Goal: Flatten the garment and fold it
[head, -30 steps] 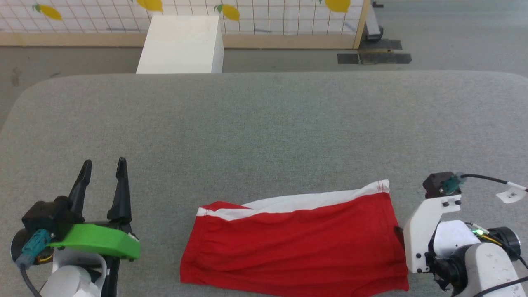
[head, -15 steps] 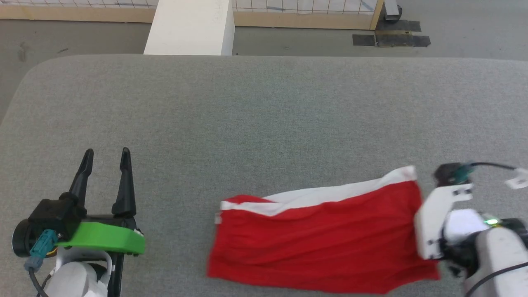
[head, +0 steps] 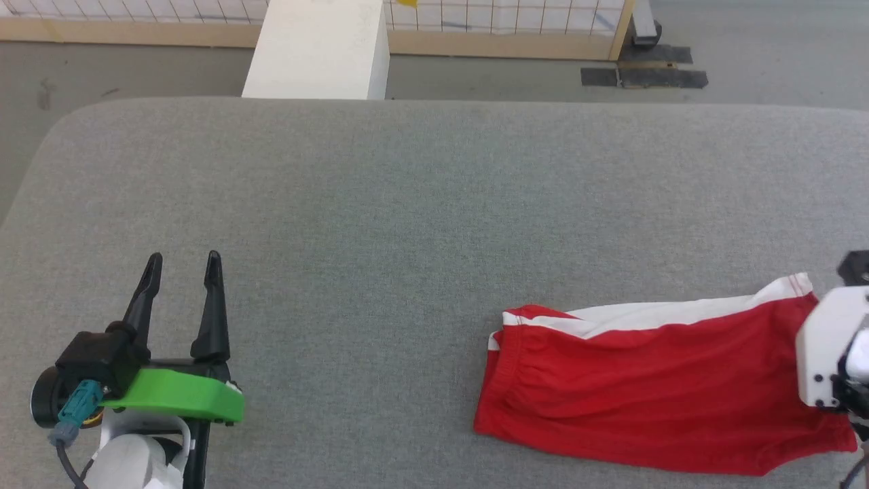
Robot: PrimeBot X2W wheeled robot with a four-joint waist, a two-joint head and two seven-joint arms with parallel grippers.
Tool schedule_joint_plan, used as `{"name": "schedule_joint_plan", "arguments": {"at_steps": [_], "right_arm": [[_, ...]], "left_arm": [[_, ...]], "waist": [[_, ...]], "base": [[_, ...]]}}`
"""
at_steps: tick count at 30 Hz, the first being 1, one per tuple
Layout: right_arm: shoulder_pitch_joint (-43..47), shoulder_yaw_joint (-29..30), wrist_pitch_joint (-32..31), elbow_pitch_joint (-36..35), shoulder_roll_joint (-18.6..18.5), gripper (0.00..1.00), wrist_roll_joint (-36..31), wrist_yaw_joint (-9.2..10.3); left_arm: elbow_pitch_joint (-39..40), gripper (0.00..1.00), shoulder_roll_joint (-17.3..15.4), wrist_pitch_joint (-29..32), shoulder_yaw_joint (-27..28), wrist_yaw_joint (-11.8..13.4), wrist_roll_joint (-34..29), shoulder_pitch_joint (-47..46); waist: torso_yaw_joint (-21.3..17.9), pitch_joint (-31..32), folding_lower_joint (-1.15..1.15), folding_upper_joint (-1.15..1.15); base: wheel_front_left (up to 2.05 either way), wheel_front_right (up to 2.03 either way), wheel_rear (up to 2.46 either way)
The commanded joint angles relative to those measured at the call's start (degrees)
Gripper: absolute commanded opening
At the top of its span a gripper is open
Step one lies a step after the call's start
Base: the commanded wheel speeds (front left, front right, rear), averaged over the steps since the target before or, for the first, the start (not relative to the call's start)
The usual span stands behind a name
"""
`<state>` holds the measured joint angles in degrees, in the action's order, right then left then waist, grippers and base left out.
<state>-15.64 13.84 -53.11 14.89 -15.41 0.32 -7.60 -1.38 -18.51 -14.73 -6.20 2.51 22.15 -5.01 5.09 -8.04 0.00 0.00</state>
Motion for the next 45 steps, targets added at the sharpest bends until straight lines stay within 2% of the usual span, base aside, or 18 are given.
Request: {"name": "schedule_joint_plan", "arguments": {"at_steps": [1,9,13,16,20,27,35,36,37,38,42,45], "right_arm": [[-0.32,-1.30,-1.08,-1.47,-0.27,0.00,0.96,0.11],[4.49,-12.02,-10.09,-18.27,-2.97,0.00,7.24,0.11],[6.26,-17.74,-13.98,-25.12,-1.90,0.00,10.22,0.11],[6.40,-20.50,-14.59,-26.71,0.30,0.00,11.63,0.11],[5.64,-23.72,-13.45,-24.97,4.00,0.00,12.26,0.11],[3.39,-27.48,-8.97,-17.12,9.31,0.00,12.16,0.11],[1.46,-29.51,-3.56,-8.66,12.25,0.00,12.44,0.11],[1.19,-29.77,-2.81,-7.80,12.34,0.04,12.47,0.11],[0.85,-30.16,-1.81,-7.01,12.41,0.44,12.73,0.11],[0.62,-30.48,-1.01,-6.62,12.45,1.00,13.13,0.11],[-0.03,-32.15,2.19,-8.16,12.50,1.00,18.49,0.11],[-0.01,-30.48,4.25,-11.43,12.51,1.00,20.05,0.11]], "left_arm": [[-0.14,1.00,0.30,-0.27,0.30,-0.35,-0.88,0.20],[-0.34,1.00,1.01,-0.27,0.72,-0.23,-1.25,2.03],[-0.34,1.00,1.43,-0.27,0.47,-0.22,-1.22,2.70],[-0.35,1.00,1.58,-0.27,0.34,-0.28,-1.18,2.90],[-0.36,1.00,1.78,-0.27,0.07,-0.47,-1.14,3.11],[-0.71,1.00,2.29,-0.27,-0.27,-0.51,-0.94,3.39],[-1.13,1.00,2.52,-0.27,-0.34,-0.73,-0.59,3.38],[-1.18,1.00,2.54,-0.27,-0.35,-0.74,-0.58,3.34],[-1.22,1.00,2.57,-0.27,-0.33,-0.74,-0.57,3.29],[-1.26,1.00,2.58,-0.27,-0.26,-0.73,-0.53,3.31],[-1.19,1.00,2.54,-0.27,0.11,-0.53,-0.53,3.79],[-0.88,1.00,2.55,-0.27,0.15,-0.35,-0.63,3.99]], "waist": [[0.05,0.92,0.00,0.00],[-0.18,3.68,0.00,0.00],[0.02,4.43,0.00,0.00],[0.30,4.76,0.00,0.00],[1.26,4.88,0.00,0.00],[3.52,4.65,0.00,0.00],[5.07,3.78,0.00,0.00],[5.10,3.66,0.00,0.00],[5.08,3.58,0.00,0.00],[4.98,3.57,0.00,0.00],[3.96,3.71,0.00,0.00],[2.90,3.94,0.00,0.00]], "base": [[0.00,0.00,0.00],[0.00,0.00,0.00],[0.00,0.00,0.00],[0.00,0.00,0.00],[0.00,0.00,0.00],[0.00,0.00,0.00],[0.00,0.00,0.00],[0.00,0.00,0.00],[0.00,0.00,0.00],[0.00,0.00,0.00],[0.00,0.00,0.00],[0.00,0.00,0.00]]}}
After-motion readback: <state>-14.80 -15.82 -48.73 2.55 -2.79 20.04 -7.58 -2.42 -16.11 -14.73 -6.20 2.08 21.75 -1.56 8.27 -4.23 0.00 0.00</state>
